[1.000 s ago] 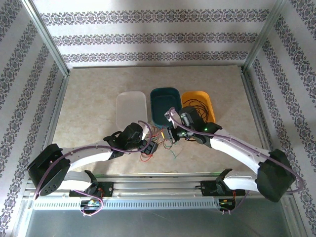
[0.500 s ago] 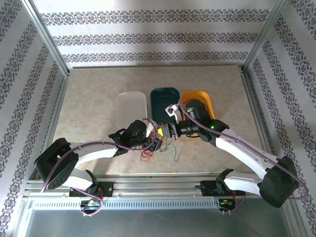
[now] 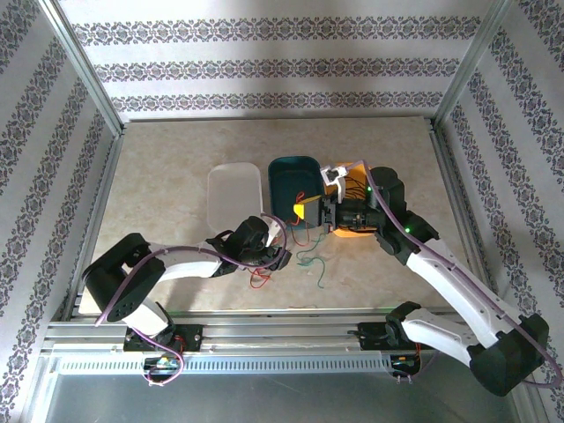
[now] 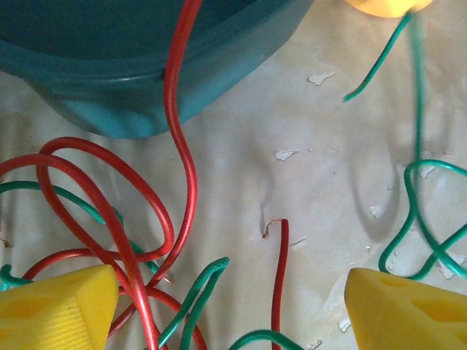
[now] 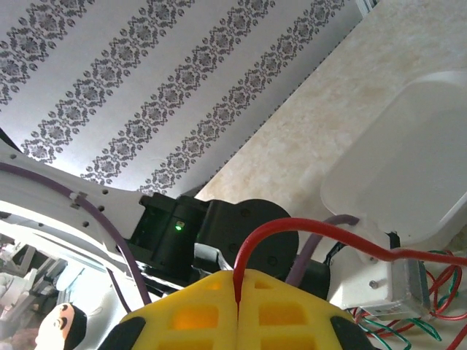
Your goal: Untangle the cables
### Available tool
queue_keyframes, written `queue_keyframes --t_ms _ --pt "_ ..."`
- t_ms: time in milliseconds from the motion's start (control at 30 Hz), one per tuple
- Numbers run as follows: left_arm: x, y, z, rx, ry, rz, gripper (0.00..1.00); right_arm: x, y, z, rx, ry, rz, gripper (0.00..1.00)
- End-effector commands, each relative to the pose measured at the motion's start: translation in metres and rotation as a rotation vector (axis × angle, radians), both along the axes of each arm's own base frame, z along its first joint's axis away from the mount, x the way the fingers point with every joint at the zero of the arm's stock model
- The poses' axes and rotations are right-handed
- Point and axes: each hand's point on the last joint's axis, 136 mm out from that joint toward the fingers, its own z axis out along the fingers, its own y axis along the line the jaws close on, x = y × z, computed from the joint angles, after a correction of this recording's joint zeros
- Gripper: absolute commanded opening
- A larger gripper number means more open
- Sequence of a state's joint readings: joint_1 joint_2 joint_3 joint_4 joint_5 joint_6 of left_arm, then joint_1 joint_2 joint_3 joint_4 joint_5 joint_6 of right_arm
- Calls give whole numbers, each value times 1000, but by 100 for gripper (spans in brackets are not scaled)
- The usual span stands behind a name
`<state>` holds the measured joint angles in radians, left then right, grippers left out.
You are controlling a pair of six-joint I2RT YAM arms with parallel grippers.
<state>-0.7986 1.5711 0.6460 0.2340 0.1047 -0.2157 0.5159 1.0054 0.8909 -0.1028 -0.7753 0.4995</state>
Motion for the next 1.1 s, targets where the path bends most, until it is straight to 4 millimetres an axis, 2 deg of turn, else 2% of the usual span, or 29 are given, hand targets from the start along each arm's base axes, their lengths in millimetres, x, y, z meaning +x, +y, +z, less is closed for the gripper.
queue_keyframes --t_ms 0,167,433,600,733,833,967,1067 --pt "5 -12 8 -26 -32 -10 80 3 -8 37 59 -96 -42 0" --pt "4 -1 6 -1 -35 27 80 15 -26 65 62 -215 -184 0" --pt "-4 22 2 36 -34 87 83 21 -63 151 84 -510 -403 0" --pt "-8 29 0 40 -27 101 85 23 -70 188 82 -631 -441 0" --pt "-9 28 1 34 -29 96 89 37 -72 198 49 -681 -479 0" --pt "-9 28 2 30 -32 93 92 51 -72 197 32 -681 -493 0" --pt "-7 23 12 6 -50 84 94 73 -67 180 8 -641 -487 0" --pt "-1 18 28 -27 -81 86 96 93 -63 160 -27 -602 -487 0"
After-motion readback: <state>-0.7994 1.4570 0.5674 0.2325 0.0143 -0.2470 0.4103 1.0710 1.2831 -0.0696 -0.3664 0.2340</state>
